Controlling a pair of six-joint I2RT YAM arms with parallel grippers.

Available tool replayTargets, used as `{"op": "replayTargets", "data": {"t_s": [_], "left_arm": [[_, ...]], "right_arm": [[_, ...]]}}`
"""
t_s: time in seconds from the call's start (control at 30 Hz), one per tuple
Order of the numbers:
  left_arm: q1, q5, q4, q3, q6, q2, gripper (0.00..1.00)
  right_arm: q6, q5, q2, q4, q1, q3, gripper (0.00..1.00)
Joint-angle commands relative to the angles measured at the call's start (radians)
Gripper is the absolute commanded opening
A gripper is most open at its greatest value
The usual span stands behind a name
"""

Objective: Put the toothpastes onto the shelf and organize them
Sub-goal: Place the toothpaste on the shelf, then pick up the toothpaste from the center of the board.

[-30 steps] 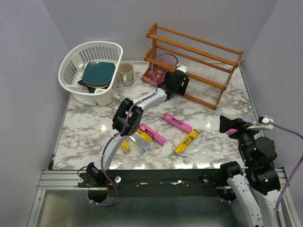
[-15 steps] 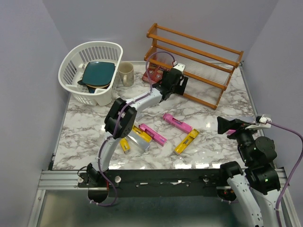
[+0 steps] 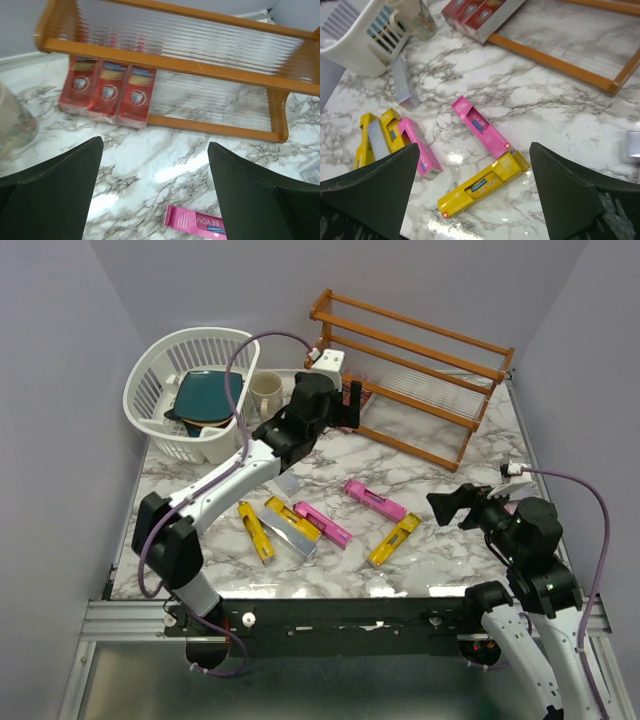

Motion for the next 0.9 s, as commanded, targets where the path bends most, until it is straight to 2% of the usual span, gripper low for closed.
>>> {"op": "replayTargets", "data": {"t_s": [0.0,0.1,0.17,0.4,0.57,0.73,0.87], "left_arm": [[0.021,-0.133,-0.158,-0.111,-0.028,-0.193,0.99],[0.033,-0.19,-0.239,-0.184,-0.071,-0.32,0.99],[0.042,-0.233,-0.285,-0.243,-0.092,-0.387,0.99],[0.065,-0.291,-0.44,-0.342,-0.174,-0.631,0.99],[0.067,-0.257,-0.546,-0.348,-0.168,-0.727,0.99],[0.071,-0.285,-0.546,-0.411,-0.094,-0.835,0.99],[0.079,-0.306,-0.471,-0.513,-0.037,-0.896,0.99]], "right_arm": [[0.003,-0.253,0.132,0.079,0.008,-0.048,1.0],[0.023,-0.336,0.23,0.163,0.017,-0.1,1.0],[0.029,-0.34,0.268,0.22,0.037,-0.12,1.0],[0.005,-0.171,0.483,0.331,0.299,-0.123,1.0],[-0.04,-0.102,0.653,0.406,0.408,-0.103,1.0],[-0.107,0.008,0.771,0.432,0.543,-0.063,0.98],[-0.132,0.077,0.837,0.482,0.62,-0.053,0.91]]}}
